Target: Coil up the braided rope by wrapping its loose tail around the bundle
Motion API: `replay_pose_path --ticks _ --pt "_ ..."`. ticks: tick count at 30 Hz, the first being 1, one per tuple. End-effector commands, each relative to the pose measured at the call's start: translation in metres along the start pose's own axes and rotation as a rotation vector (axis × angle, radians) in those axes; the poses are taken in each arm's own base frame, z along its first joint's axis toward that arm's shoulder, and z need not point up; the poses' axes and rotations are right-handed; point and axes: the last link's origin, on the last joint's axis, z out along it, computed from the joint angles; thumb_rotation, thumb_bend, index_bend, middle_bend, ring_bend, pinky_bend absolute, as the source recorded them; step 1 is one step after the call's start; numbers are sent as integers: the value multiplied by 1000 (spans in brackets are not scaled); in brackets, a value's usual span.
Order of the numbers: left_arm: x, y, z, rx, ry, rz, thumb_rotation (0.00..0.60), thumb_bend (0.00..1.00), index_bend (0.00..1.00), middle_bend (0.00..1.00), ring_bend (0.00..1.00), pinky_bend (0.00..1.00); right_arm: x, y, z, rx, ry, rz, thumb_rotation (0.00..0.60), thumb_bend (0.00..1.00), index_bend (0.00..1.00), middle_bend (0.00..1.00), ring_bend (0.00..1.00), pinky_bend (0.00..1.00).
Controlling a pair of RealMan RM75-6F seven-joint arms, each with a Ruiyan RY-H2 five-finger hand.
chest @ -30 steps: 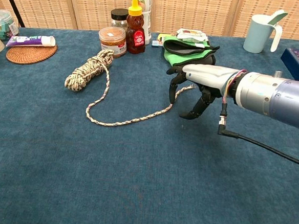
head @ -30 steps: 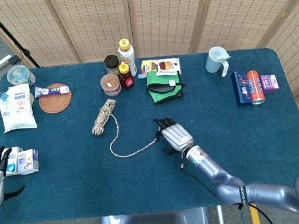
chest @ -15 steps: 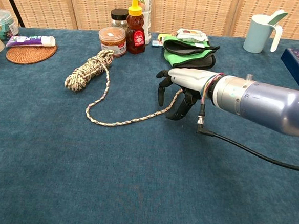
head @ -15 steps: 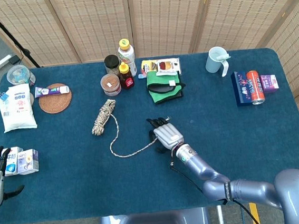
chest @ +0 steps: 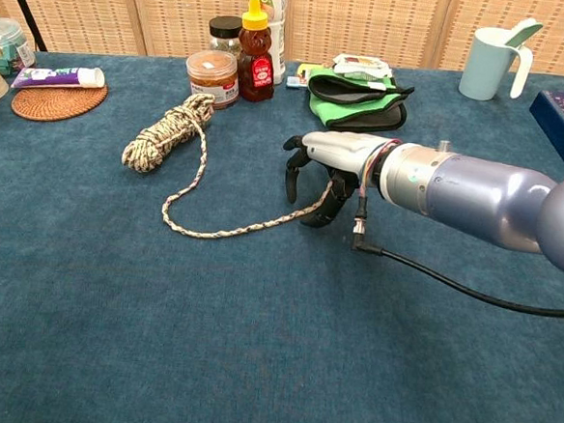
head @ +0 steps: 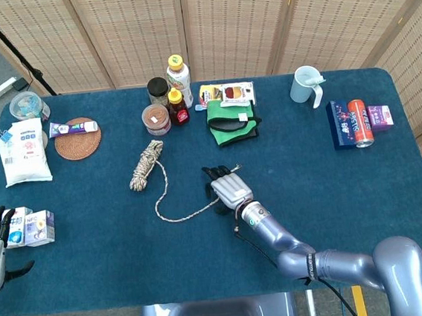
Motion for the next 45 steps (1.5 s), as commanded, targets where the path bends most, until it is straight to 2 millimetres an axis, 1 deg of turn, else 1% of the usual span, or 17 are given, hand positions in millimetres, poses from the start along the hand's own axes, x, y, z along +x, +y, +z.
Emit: replay_pose_path --ticks 1,7,12,19,26,36,45 --pt "0 0 0 2 -1 0 600 0 0 0 0 0 -1 -1 2 0 -2 -5 600 347 444 0 0 0" --pt "0 -1 2 6 -3 -1 600 0 0 0 0 0 -2 -3 6 -4 -8 -11 600 350 448 0 0 0" --pt "0 -1 2 7 -4 -1 600 0 0 0 0 0 -3 -4 8 -7 -11 -12 600 375 461 0 0 0" --pt "0 -1 2 6 -6 -1 600 0 0 0 0 0 -4 -3 9 -10 -15 -15 600 384 477 0 0 0" --pt "0 -1 2 7 -6 -4 600 0 0 0 0 0 -4 -3 9 -12 -15 -18 600 385 517 0 0 0" --pt "0 -1 1 6 -5 -5 600 0 0 0 0 0 -7 -4 9 -13 -21 -24 600 385 517 0 0 0" --pt "1 -2 2 5 -8 -8 600 0 0 0 0 0 -8 -4 10 -19 -21 -34 600 394 552 0 0 0"
